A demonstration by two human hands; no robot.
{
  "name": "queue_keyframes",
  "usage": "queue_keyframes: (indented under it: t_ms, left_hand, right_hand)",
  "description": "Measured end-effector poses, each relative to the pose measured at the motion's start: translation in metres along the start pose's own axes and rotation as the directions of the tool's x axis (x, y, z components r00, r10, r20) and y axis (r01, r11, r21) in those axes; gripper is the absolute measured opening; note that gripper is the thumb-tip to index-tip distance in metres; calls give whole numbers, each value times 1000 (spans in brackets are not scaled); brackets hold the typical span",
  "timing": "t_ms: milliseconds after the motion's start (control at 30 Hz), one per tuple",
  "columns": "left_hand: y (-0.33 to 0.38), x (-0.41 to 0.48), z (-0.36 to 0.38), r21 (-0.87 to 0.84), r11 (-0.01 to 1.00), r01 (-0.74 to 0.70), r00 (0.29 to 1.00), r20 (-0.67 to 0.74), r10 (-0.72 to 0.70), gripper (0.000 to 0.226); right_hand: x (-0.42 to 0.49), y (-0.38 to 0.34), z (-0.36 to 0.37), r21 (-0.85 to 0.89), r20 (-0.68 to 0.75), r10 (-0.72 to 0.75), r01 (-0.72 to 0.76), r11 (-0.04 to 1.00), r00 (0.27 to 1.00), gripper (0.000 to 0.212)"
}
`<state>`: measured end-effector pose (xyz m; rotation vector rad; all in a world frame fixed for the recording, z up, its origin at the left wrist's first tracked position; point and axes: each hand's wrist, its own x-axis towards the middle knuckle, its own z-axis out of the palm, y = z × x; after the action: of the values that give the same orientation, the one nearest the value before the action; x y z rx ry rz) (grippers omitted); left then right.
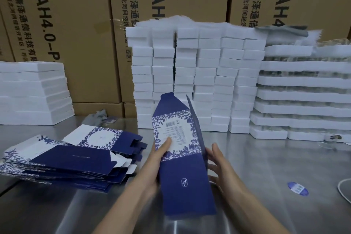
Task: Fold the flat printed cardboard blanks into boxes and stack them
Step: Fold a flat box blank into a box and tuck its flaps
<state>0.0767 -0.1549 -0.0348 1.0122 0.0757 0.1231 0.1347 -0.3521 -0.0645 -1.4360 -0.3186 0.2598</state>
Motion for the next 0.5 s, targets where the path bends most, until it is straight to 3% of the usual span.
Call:
queue_keyframes:
  t_ms: [100, 167, 200, 267, 367, 433, 500]
  left_hand:
    - [12, 0, 18, 160, 976, -144, 988, -37, 152, 76]
    - [12, 7, 9, 315, 911, -268, 963, 60, 262, 60]
    - [10, 12, 4, 398, 867, -300, 945, 1, 327, 54]
    - [8, 15, 9, 598, 691, -406, 874, 35, 484, 60]
    - [4, -1, 6, 715, 626, -313, 894, -2, 449, 57]
    - [2, 2, 0, 722, 601, -342, 859, -19, 511, 54]
    - [5, 5, 0, 729, 596, -338, 822, -80, 564, 65]
  right_hand:
    - [-3, -7, 6, -15, 103, 7, -5, 1000, 995, 67]
    - [-6, -10, 10, 19, 170, -24, 21, 1000, 985, 67]
    - [-7, -11, 12, 48, 178, -38, 30, 998, 983, 68]
    - [-11, -17, 13, 92, 180, -31, 14, 996, 983, 67]
    - [-15, -24, 11, 143, 201, 13, -42, 989, 980, 59]
    - [-15, -29, 6, 177, 203, 7, -44, 983, 979, 49]
    - [-14, -32, 2, 182, 187, -14, -20, 983, 982, 40]
